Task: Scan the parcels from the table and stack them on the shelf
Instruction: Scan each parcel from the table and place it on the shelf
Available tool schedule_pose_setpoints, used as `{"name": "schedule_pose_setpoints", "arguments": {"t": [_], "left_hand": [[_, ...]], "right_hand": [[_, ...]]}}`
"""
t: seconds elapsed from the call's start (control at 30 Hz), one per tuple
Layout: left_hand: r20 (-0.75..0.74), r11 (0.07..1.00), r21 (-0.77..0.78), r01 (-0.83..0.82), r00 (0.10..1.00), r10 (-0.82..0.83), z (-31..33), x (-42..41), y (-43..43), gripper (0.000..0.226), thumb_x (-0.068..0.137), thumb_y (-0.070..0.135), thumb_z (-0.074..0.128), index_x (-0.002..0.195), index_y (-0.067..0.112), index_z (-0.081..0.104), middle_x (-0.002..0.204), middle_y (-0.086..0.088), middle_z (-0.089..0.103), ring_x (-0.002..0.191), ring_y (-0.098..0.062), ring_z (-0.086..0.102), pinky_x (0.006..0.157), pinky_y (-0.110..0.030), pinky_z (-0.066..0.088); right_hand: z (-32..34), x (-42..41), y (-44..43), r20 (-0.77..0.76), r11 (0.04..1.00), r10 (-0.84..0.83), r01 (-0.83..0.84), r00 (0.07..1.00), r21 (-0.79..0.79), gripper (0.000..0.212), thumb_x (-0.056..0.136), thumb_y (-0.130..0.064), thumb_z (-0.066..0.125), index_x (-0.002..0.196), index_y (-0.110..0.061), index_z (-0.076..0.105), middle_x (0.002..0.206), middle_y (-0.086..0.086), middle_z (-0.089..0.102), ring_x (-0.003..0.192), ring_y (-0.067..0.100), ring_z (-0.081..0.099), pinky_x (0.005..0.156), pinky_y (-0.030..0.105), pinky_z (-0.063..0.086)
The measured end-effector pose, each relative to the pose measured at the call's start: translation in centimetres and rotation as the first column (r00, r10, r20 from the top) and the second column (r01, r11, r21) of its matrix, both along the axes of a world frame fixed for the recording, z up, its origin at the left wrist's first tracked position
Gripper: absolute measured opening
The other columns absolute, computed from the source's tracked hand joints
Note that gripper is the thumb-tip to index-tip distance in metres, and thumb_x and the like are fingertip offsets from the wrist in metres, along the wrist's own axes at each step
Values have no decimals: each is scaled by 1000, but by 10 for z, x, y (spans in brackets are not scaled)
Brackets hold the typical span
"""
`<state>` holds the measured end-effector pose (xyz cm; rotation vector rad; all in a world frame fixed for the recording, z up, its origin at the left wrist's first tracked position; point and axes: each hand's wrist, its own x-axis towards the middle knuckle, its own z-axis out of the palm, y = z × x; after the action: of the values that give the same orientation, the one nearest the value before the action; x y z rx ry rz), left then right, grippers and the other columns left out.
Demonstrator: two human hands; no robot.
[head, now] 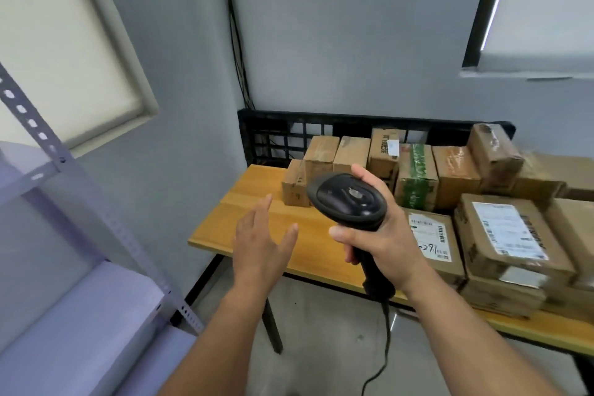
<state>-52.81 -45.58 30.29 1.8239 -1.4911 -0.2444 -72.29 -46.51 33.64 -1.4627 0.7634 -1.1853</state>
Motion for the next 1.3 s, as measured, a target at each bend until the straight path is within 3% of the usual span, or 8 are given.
{"name": "schedule_pose_setpoints", "arguments": {"t": [0.23, 0.47, 0.83, 0.97, 1.13, 1.3], "left_hand": [[-20, 994, 75, 84, 996, -82, -14, -11, -65, 67, 93, 44, 56, 151, 26, 27, 151, 1, 36, 139, -18, 29, 112, -37, 28], [-59, 989, 99, 113, 993, -107, -22, 18, -140, 57, 99, 36, 48, 151, 23, 27, 148, -1, 39, 135, -19, 32, 109, -37, 30], [-14, 943, 235, 235, 971, -239, -58, 61, -266, 49, 103, 30, 38, 151, 19, 31, 151, -2, 39, 139, -21, 31, 114, -37, 25], [65, 891, 350, 288, 942, -330, -81, 66, -303, 48, 105, 33, 32, 152, 25, 28, 156, -2, 31, 143, -22, 25, 118, -38, 22], [85, 800, 525, 289, 918, -387, -99, 69, -327, 49, 106, 37, 26, 153, 24, 27, 160, -2, 22, 145, -25, 20, 117, -35, 17], [101, 794, 578, 189, 949, -300, -103, 79, -336, 53, 101, 51, 28, 143, 20, 38, 157, -3, 28, 135, -32, 35, 107, -42, 32]], "right_hand": [[-4, -15, -42, -25, 996, -73, 75, 997, 57, 93, 58, -33, 86, 138, -50, 42, 122, -2, 64, 53, 29, 61, 47, 34, 54], [-9, 5, -105, -82, 988, -138, 144, 987, 63, 95, 65, -19, 85, 143, -44, 37, 119, 8, 63, 53, 29, 61, 49, 33, 54], [-29, 47, -200, -74, 971, -184, 193, 980, 144, 89, 64, -14, 84, 131, -57, 42, 115, 17, 61, 51, 28, 59, 49, 32, 52], [-43, 54, -221, -62, 957, -207, 215, 976, 193, 90, 58, -26, 87, 130, -60, 45, 115, 23, 57, 50, 29, 59, 49, 32, 51], [-57, 54, -236, -73, 932, -252, 262, 965, 250, 92, 56, -26, 88, 130, -60, 46, 120, 26, 54, 49, 28, 58, 48, 32, 51], [-63, 52, -244, -114, 917, -282, 303, 952, 259, 94, 62, -13, 85, 135, -55, 44, 117, 22, 57, 51, 29, 59, 49, 33, 52]]}}
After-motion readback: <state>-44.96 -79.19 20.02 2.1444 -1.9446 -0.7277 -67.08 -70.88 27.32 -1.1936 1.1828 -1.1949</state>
